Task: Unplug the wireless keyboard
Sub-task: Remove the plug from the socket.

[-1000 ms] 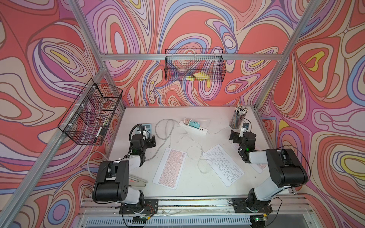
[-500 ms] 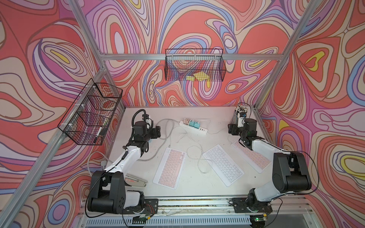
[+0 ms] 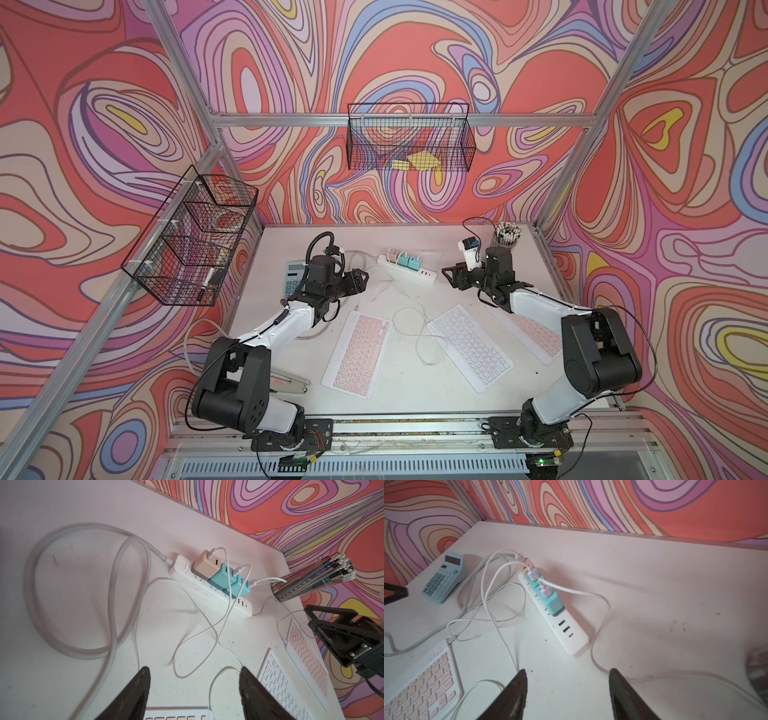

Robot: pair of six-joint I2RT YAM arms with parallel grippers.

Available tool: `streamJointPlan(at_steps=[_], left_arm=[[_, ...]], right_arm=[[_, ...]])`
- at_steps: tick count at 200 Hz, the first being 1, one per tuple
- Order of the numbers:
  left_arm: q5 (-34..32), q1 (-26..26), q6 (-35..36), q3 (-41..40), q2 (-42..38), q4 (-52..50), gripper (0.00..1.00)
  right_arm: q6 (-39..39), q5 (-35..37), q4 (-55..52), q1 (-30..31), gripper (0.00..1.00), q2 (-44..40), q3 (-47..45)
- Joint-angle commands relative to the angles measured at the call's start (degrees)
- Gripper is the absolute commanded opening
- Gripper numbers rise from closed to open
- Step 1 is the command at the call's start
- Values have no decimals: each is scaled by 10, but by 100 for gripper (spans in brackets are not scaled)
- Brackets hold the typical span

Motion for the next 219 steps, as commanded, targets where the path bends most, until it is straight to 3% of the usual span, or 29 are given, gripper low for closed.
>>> streamJointPlan(at_steps=[1,25,55,150,219], left_arm=[[31,-2,-59,27,30,36,65],[54,-1,-92,60,70,44,62],[72,-2,-117,108,115,30,60],[89,-2,-126,192,199,-11,58],[114,-2,-147,223,243,-12,57]], right_arm=[[-33,-49,49,24,56,38,17],[-50,-63,63,40,48,93,48],[-63,-68,68,47,46,145,88],[-107,-33,-17,49,48,261,231],[-122,-30,-49,56,46,305,284]])
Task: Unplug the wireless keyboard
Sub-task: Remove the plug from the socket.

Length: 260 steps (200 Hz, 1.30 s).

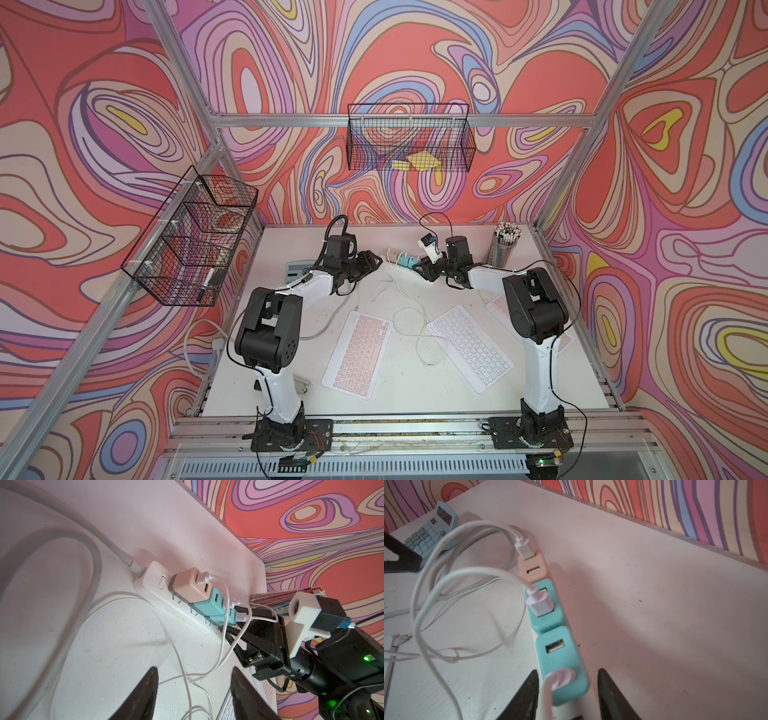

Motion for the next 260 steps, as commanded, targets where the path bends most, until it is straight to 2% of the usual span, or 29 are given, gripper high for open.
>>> streamJointPlan(at_steps=[1,71,102,155,173,206,260], left_arm=[[18,-2,-22,18,22,-5,57],[47,-8,-58,35,55,19,57],[52,-8,-86,36,91,55,56],[9,-1,-106,54,119,53,57],[24,2,-121,62,136,97,59],[60,9,-223,51,184,251,60],[60,8,-248,50,201,309,64]], right_arm=[[-12,4,-18,8,46,16,18],[-10,8,-16,23,34,15,17],[-8,13,-12,32,32,10,9],[-1,17,-7,38,31,4,-1],[-3,21,-9,41,31,4,1],[-5,27,-9,45,31,3,-1],[-9,34,-8,53,31,2,-4]])
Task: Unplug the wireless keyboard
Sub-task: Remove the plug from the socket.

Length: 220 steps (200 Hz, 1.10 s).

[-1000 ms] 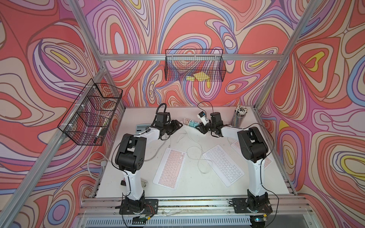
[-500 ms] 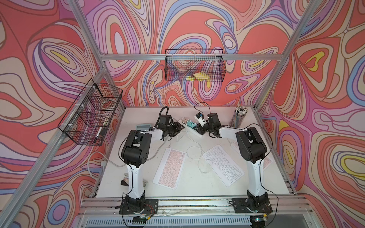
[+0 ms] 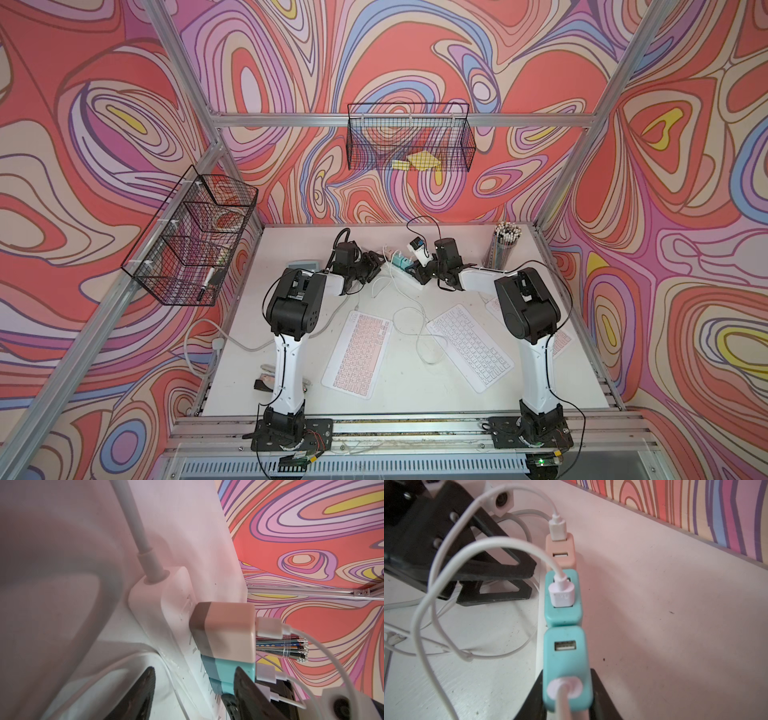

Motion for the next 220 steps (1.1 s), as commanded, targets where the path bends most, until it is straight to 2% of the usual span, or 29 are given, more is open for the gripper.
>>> streamJointPlan(at_steps=[1,52,116,157,220], left_arm=[[6,1,-32,-1,0,76,64],[-1,-9,-74,3,26,127,66],[-1,-26,-76,30,48,110,66],[-13,-37,-67,31,55,70,65],[-57,-54,-26,36,46,-51,59]], right_arm=[[2,1,-5,13,31,-5,-11],[-1,5,-14,18,31,0,-2],[-5,7,-24,24,31,4,7],[-9,8,-28,28,32,6,9],[-6,9,-27,30,32,6,8]])
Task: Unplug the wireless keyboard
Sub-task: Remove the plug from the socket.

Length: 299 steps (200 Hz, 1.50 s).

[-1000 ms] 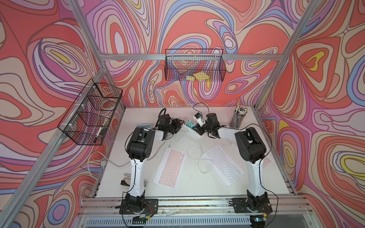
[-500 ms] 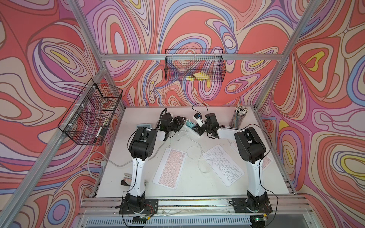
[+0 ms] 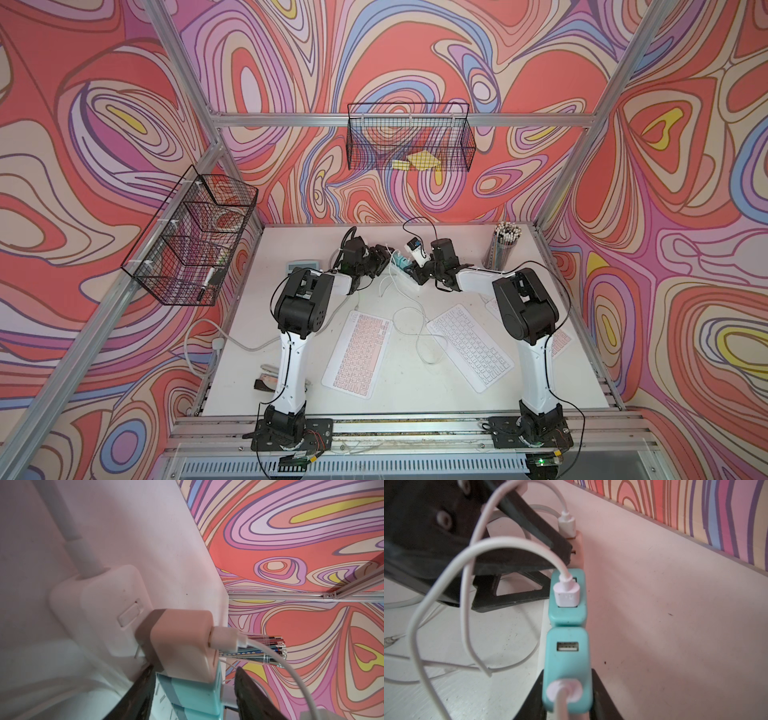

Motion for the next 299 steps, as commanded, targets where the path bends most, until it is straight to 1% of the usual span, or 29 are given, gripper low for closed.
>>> streamJointPlan(at_steps=[1,22,67,83,116,141,200,243,281,299], left_arm=[[-24,-20,18,-2,16,-103,59],[-43,-25,23,-7,9,-120,57],[-50,-38,12,6,20,-134,49],[-56,-43,18,10,19,-157,49],[-75,-45,44,17,13,-232,49],[-84,-45,61,17,9,-274,49],[-83,-45,65,-6,8,-290,48],[-81,-45,59,-31,7,-275,48],[-86,-48,80,-23,5,-299,48],[-88,-49,86,-19,7,-310,48]], right_arm=[[-2,-24,-22,17,32,6,4],[-2,-25,-22,18,32,5,4],[-6,-29,-20,22,32,3,0],[-4,-30,-14,21,32,0,-5],[13,-28,8,22,35,-6,-18],[40,-29,41,22,32,-11,-34],[87,-17,69,22,29,-14,-39],[84,41,78,42,20,-19,-45],[-28,155,39,106,18,-6,-20],[-59,183,33,122,17,2,-12]])
